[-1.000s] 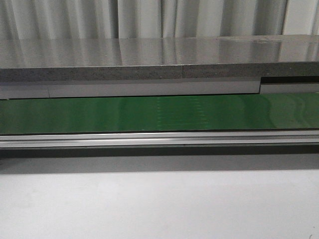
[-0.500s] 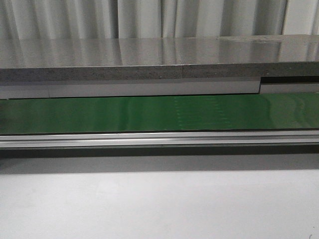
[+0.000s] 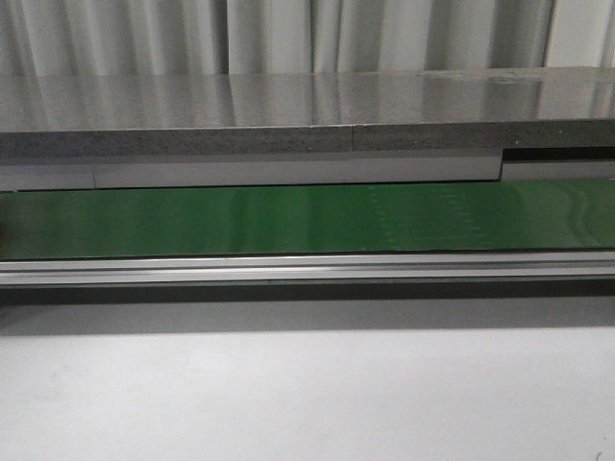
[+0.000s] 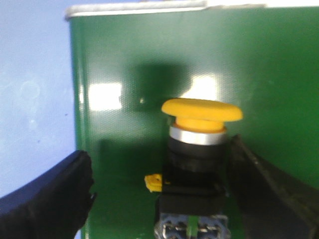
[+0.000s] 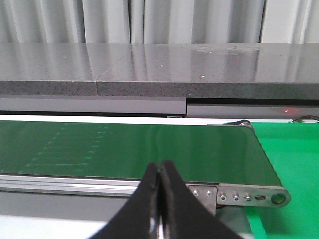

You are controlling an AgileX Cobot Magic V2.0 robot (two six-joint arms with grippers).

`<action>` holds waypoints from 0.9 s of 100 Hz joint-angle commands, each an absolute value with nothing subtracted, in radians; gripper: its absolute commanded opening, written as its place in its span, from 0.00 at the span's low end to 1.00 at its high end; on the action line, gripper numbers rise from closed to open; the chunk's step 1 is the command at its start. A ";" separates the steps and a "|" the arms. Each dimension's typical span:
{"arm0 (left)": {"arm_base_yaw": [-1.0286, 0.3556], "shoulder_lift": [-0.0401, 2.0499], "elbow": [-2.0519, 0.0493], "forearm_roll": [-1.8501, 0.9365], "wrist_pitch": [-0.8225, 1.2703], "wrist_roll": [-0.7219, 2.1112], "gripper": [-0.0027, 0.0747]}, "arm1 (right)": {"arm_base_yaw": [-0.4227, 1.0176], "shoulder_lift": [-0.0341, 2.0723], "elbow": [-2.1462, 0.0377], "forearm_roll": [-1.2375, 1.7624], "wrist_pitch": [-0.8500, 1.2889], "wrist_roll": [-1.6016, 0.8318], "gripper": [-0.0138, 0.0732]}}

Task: Move button from left to right
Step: 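Lower the button onto the green belt and open the left gripper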

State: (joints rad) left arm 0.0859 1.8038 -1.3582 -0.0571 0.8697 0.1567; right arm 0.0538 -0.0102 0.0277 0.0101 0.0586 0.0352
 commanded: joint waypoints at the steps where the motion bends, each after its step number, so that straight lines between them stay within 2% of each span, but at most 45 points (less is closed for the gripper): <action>1: 0.079 1.710 -1.388 -0.141 0.857 0.213 0.74 | 0.057 -0.026 0.009 0.000 -0.017 0.035 0.08; 39: 0.079 1.498 -1.350 -0.200 0.817 0.271 0.74 | 0.057 -0.026 0.009 0.000 -0.017 0.035 0.08; 58: 0.059 1.333 -1.212 -0.217 0.644 0.295 0.74 | 0.057 -0.026 0.009 0.000 -0.017 0.035 0.08; 90: -0.080 1.017 -0.867 -0.215 0.283 0.295 0.74 | 0.057 -0.026 0.009 0.000 -0.017 0.035 0.08</action>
State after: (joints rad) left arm -0.0405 1.1205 -0.9273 -0.1991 0.4444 0.2956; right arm 0.0538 -0.0102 0.0277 0.0101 0.0586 0.0352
